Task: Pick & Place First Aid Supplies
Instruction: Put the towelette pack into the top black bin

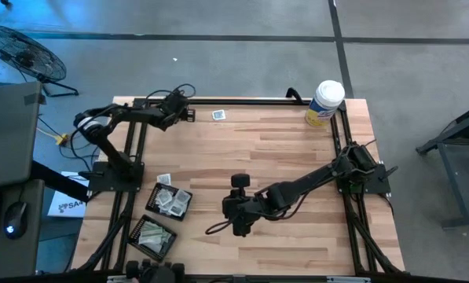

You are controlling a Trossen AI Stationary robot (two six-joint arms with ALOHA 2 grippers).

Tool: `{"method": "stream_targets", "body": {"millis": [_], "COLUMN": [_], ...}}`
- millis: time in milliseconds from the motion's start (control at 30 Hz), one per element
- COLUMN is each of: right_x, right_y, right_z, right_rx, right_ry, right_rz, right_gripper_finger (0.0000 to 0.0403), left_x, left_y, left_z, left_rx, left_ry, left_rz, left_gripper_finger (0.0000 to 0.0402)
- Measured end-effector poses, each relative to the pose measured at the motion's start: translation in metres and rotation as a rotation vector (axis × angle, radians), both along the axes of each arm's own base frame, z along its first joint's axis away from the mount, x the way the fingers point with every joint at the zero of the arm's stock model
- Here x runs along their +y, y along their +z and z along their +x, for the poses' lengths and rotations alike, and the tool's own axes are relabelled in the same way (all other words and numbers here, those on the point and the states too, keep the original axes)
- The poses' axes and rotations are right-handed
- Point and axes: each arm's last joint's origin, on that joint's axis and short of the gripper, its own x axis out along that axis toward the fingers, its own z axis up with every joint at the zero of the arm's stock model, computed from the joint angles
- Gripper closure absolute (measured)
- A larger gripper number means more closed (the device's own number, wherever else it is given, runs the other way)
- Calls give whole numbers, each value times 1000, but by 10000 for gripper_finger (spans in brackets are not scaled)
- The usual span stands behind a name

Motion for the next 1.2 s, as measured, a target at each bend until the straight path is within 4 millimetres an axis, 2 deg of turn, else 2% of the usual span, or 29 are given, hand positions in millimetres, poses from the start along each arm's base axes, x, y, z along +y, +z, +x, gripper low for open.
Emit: {"method": "stream_targets", "body": {"millis": [133, 433, 667, 867, 1033, 1200], "right_x": [0, -1, -1, -1, -1, -1], "right_y": [-1, -2, -2, -2, -2, -2], "right_z": [-1, -3, -3, -3, -3, -3], "right_rx": [16, 29, 26, 27, 29, 29], "right_ry": [-9, -18, -21, -21, -17, -17], "right_rz": [5, 8, 7, 7, 12, 12], "right_gripper_finger": [290, 290, 290, 290, 290, 290], "left_x": [0, -6, -25, -58, -97, -137], "left_y": [-9, -12, -14, -14, -15, -11], "left_z": [2, 5, 22, 47, 70, 86], "left_rx": [3, -55, -147, -200, -195, -168], "left_ry": [-12, -86, -300, -511, -684, -823], "left_rz": [-41, -154, -311, -414, -468, -429], "left_gripper_finger": [220, 220, 220, 220, 220, 220]}}
